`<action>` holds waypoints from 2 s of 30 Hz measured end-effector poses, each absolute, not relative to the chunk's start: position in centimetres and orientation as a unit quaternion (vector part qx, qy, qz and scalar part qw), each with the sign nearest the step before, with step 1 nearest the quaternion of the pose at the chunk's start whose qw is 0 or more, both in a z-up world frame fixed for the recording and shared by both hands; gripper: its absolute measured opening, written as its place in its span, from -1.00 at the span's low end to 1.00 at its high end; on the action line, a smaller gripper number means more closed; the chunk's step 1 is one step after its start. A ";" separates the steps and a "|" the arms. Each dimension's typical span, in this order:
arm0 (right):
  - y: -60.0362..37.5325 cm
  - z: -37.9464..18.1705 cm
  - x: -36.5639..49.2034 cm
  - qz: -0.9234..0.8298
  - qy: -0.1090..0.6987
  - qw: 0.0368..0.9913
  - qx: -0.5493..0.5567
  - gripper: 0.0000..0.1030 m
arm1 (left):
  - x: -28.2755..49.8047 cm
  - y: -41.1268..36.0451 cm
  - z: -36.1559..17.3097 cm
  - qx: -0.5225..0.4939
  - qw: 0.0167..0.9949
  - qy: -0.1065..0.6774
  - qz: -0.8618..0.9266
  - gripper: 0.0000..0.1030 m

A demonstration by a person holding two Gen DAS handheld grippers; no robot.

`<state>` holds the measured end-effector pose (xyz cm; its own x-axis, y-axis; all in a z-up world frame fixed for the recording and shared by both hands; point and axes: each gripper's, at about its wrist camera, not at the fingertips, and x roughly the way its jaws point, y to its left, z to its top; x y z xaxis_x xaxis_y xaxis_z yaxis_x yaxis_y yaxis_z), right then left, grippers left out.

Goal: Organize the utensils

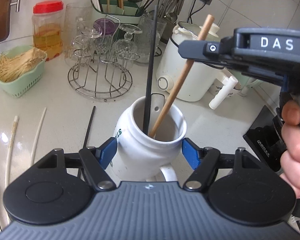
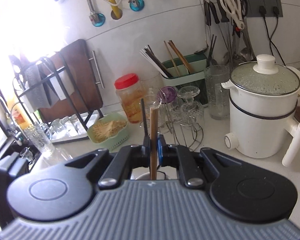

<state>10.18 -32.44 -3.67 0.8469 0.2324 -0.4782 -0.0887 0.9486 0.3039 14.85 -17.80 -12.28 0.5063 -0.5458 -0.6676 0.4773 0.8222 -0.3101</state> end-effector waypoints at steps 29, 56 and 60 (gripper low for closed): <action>-26.6 -10.6 10.1 0.018 0.353 0.935 0.040 0.71 | 12.8 2.2 -12.0 -0.081 0.895 0.429 -0.095 0.47; -22.9 -11.7 11.2 -0.044 0.369 0.927 -0.056 0.77 | 19.4 17.9 -17.9 -0.058 0.865 0.499 -0.016 -0.42; -22.8 -11.8 11.2 -0.048 0.368 0.927 -0.054 0.77 | 20.4 17.0 -18.6 -0.038 0.864 0.502 -0.026 -0.51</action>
